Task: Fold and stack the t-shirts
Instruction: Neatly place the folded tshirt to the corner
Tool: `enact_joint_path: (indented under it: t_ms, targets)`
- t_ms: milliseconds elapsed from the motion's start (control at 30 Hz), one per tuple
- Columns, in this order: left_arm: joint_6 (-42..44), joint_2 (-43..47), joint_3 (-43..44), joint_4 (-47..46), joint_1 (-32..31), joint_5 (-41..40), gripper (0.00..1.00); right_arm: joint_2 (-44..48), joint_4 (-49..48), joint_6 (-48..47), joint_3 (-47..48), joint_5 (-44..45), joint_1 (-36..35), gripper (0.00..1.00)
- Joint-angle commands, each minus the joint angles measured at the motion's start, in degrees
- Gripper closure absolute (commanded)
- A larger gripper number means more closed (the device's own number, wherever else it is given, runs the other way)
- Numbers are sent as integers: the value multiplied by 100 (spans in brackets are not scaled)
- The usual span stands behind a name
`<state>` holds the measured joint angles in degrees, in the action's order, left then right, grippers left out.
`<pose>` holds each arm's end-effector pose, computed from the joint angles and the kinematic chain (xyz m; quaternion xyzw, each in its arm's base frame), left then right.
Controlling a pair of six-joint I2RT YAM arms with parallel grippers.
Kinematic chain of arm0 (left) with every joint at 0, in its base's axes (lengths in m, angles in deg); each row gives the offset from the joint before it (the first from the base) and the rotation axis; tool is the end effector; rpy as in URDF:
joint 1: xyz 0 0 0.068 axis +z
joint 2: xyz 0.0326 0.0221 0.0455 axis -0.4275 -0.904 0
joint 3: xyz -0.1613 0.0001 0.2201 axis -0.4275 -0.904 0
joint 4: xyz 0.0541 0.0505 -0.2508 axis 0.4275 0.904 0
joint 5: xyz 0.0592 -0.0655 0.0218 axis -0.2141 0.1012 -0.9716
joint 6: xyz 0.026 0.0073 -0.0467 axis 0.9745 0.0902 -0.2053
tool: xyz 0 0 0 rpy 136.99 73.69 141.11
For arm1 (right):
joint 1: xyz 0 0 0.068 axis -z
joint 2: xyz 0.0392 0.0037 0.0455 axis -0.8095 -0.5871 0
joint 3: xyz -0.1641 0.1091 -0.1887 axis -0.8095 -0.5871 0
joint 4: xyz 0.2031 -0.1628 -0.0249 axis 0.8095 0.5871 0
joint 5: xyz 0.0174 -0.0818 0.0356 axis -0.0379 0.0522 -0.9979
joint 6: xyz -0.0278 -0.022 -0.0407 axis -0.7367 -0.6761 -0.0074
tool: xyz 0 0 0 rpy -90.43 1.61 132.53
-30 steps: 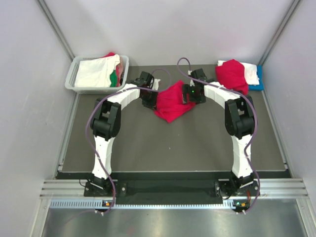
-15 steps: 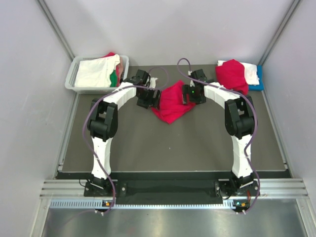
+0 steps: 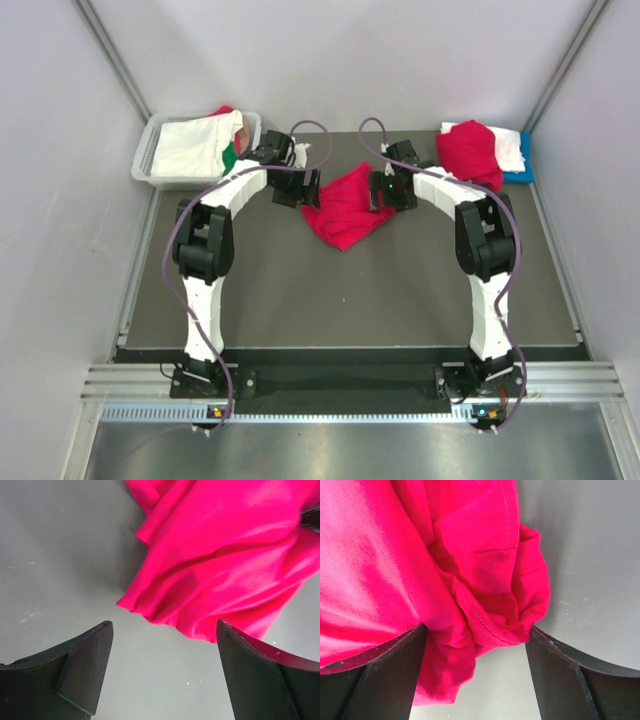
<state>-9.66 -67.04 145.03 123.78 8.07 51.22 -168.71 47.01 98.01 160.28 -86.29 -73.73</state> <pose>0.4461 -0.1521 0.2158 0.1471 0.9379 -0.2257 0.2187 0.4372 0.1583 0.1792 -0.0604 0.9618 0.0989 0.2481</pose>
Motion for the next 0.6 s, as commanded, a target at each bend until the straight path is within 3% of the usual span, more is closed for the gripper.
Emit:
enact_joint_path:
  t_ms: [0, 567]
  targets:
    - [-59, -218, 63, -180, -52, -25, 13, 83, -70, -20, 21, 61, 26, 22]
    - [-15, -763, 414, -399, -70, -385, 18, 127, -70, -20, -41, 8, 26, 26]
